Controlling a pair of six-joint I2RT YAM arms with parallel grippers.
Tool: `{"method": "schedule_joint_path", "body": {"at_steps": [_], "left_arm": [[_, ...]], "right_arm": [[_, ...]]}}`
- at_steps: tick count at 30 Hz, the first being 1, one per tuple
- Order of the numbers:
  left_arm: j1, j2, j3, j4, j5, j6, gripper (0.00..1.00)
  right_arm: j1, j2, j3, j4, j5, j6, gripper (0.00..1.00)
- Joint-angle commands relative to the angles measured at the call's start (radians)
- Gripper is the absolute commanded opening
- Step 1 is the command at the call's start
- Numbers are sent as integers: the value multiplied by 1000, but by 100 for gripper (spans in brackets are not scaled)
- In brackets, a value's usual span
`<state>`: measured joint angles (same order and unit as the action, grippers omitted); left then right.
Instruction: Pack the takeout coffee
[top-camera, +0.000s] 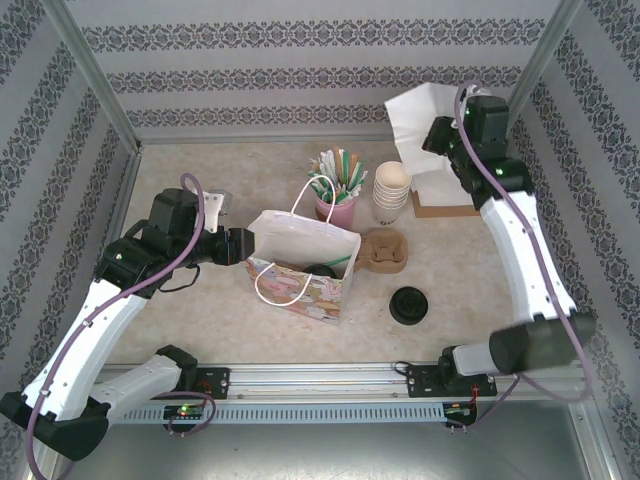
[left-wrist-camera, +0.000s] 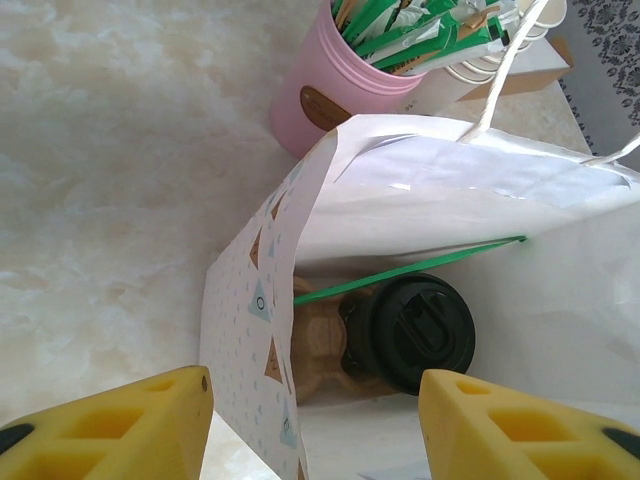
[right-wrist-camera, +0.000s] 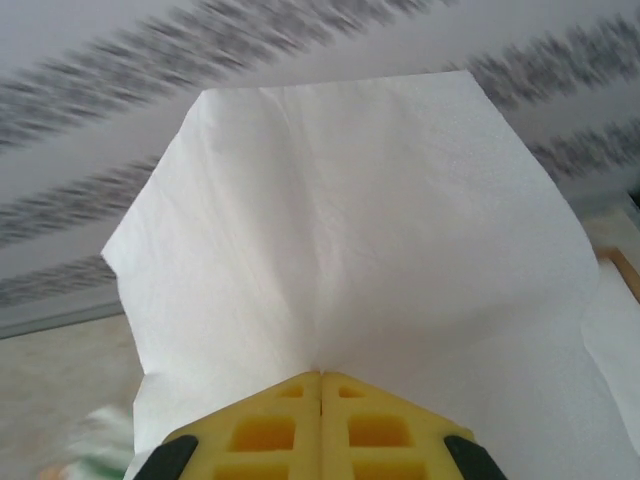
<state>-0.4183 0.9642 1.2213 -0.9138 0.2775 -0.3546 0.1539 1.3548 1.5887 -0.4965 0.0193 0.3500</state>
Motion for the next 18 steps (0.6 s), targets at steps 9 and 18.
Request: {"method": "schedule_joint_path", "body": {"at_steps": [9, 18], "left_arm": [[-14, 5, 2, 35, 4, -14, 57], [-14, 5, -7, 45, 35, -43, 57]], "right_arm": [[577, -181, 5, 96, 257, -213, 0], [905, -87, -89, 188, 475, -328, 0]]}}
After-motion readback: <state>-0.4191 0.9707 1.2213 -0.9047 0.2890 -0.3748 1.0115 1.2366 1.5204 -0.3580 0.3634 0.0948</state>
